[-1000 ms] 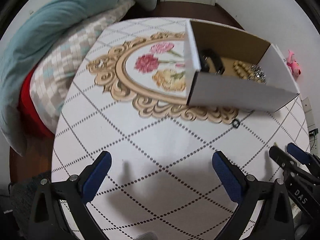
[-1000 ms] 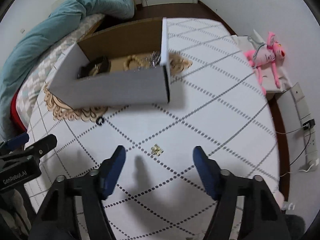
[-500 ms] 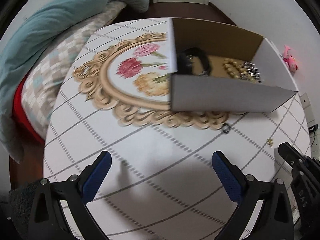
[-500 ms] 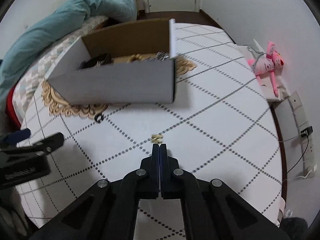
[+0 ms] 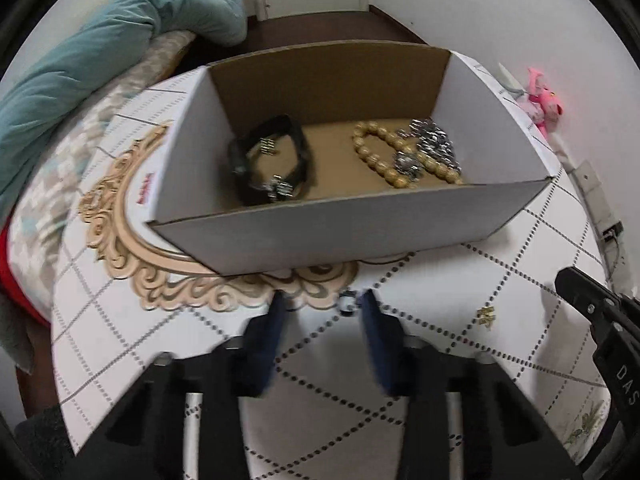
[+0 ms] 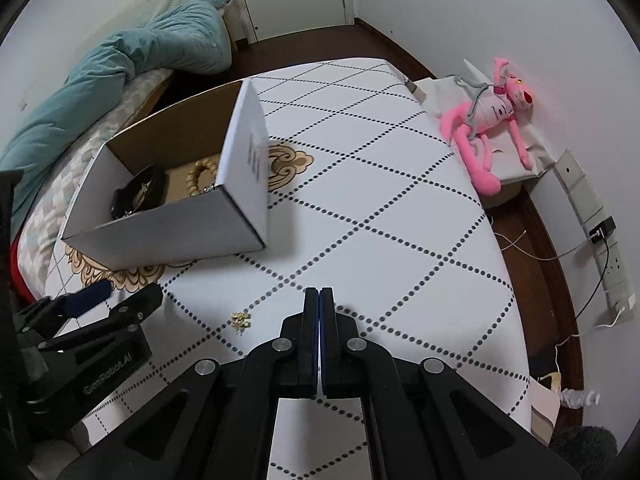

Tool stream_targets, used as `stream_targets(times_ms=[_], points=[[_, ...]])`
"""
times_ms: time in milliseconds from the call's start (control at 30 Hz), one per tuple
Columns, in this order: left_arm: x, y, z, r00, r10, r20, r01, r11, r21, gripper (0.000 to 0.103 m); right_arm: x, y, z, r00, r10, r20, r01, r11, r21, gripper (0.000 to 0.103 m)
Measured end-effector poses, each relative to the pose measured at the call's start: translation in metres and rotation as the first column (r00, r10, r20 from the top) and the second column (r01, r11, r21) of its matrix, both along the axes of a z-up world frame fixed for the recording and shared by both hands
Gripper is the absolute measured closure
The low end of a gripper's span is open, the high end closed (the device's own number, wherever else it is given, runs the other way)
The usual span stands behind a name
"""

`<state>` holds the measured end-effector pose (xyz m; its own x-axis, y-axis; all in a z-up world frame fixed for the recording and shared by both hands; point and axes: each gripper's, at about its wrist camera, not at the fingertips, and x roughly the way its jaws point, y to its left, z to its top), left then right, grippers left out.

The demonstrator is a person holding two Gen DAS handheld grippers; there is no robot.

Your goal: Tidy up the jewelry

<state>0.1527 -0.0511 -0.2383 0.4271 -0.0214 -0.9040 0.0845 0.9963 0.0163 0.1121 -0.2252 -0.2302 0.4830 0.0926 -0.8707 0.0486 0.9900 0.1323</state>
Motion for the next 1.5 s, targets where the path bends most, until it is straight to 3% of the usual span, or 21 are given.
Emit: stream_targets(times_ms=[100, 367, 500, 567, 733, 900, 967, 1033, 1267, 1500], points=[[0.003, -0.001, 0.000, 1.000, -0.010, 0.003, 0.010, 1.000, -0.010, 0.093, 0.001, -0.001, 0.000, 1.000, -0.004, 0.002, 0.004, 1.000, 0.014, 0.103], [-0.001, 0.007, 0.007, 1.000, 0.001, 0.007, -0.001, 0.999, -0.053, 0.093, 0.000, -0.003, 0.004, 1.000, 0.003, 0.008, -0.004, 0.996, 0.092, 0.103], [-0.015, 0.020, 0.011, 1.000, 0.026, 0.000, -0.026, 0.997, -0.078, 0.093, 0.004, 0.008, -0.003, 0.994, 0.099, -0.038, -0.088, 0.971, 0.224, 0.103], [-0.022, 0.028, 0.013, 0.999, 0.041, -0.002, -0.041, 0.996, -0.081, 0.093, 0.006, 0.020, -0.008, 0.989, 0.137, -0.059, -0.122, 0.972, 0.202, 0.101], [-0.033, 0.044, 0.008, 0.997, 0.076, -0.024, -0.078, 0.994, -0.080, 0.093, 0.003, 0.046, -0.013, 0.980, 0.197, -0.044, -0.189, 0.973, 0.130, 0.070], [-0.037, 0.053, 0.002, 0.994, 0.101, -0.039, -0.104, 0.991, -0.081, 0.093, 0.002, 0.061, -0.020, 0.976, 0.212, -0.044, -0.211, 0.977, 0.031, 0.070], [-0.038, 0.055, 0.002, 0.994, 0.106, -0.037, -0.109, 0.991, -0.083, 0.093, 0.000, 0.064, -0.020, 0.979, 0.202, -0.035, -0.203, 0.979, -0.007, 0.077], [-0.039, 0.056, 0.003, 0.993, 0.111, -0.035, -0.114, 0.990, -0.086, 0.093, 0.000, 0.065, -0.021, 0.980, 0.198, -0.028, -0.199, 0.979, -0.039, 0.091], [-0.042, 0.058, 0.020, 0.994, 0.108, -0.017, -0.109, 0.987, -0.119, 0.093, -0.004, 0.053, -0.016, 0.985, 0.174, -0.013, -0.173, 0.984, 0.041, 0.092], [-0.022, 0.047, 0.088, 0.998, 0.054, 0.041, -0.043, 0.971, -0.234, 0.093, -0.005, 0.034, 0.055, 0.986, 0.136, 0.097, -0.155, 0.959, 0.236, 0.092]])
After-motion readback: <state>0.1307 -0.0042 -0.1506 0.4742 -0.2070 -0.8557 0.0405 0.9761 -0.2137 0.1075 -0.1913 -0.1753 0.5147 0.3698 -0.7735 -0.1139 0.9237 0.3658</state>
